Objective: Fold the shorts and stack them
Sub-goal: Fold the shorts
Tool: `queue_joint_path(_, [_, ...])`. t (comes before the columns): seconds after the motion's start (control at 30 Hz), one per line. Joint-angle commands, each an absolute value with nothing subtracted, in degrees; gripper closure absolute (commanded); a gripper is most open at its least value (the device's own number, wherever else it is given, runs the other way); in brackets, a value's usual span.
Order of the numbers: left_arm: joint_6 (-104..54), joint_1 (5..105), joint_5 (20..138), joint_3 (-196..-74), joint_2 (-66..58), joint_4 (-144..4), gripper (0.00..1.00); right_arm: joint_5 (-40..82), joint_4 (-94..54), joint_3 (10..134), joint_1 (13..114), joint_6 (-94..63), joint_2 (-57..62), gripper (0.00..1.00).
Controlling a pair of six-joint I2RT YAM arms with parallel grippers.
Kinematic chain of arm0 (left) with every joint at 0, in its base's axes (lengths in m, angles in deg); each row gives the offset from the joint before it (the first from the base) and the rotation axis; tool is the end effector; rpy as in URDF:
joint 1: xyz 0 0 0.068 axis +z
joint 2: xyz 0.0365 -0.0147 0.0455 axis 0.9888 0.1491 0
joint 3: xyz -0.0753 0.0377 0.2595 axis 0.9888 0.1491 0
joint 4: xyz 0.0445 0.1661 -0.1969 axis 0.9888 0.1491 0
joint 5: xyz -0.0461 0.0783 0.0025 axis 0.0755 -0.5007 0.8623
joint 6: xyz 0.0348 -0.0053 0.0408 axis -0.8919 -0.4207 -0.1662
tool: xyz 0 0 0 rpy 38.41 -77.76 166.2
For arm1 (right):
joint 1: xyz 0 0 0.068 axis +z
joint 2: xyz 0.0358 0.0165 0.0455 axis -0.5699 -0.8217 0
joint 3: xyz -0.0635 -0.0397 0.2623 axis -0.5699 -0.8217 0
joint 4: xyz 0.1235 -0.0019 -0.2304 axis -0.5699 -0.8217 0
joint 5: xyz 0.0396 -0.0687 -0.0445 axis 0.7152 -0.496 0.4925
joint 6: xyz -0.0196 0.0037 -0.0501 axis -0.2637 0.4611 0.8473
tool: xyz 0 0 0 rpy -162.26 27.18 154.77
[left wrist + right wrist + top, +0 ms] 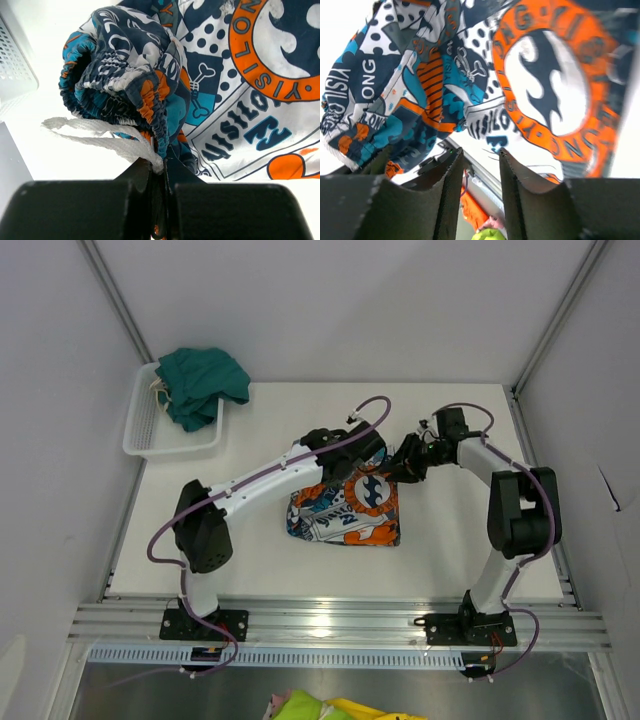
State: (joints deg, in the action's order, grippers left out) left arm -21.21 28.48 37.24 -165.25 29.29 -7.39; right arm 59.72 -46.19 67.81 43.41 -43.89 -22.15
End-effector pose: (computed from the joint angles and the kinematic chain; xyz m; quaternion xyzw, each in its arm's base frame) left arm 0.2538 -0.3036 0.3002 0.2469 0.9070 0.1273 0.3166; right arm 0.3675 0.0822 0.1937 0.1080 0.8885 0.4404 0.0704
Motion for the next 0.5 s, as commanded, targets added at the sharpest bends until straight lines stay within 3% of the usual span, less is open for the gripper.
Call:
queue_joint_path(0.0, [-21.1, 28.6, 35.3, -168.2, 29.6, -7.8, 1.00, 58.3, -47.7, 66.1, 42.9, -40.1, -18.3, 0.61])
queue_joint_path(0.2, [-19.9, 27.5, 34.7, -171.7, 32.7, -7.6, 1.00, 55.9, -47.7, 66.5, 42.2, -39.5, -18.3, 0.57])
queue_joint_path(0.47, [-19.4, 26.4, 33.6, -175.0, 37.1, -5.7, 1.00, 40.7, -52.6, 65.6, 41.8, -35.1, -20.2, 0.58])
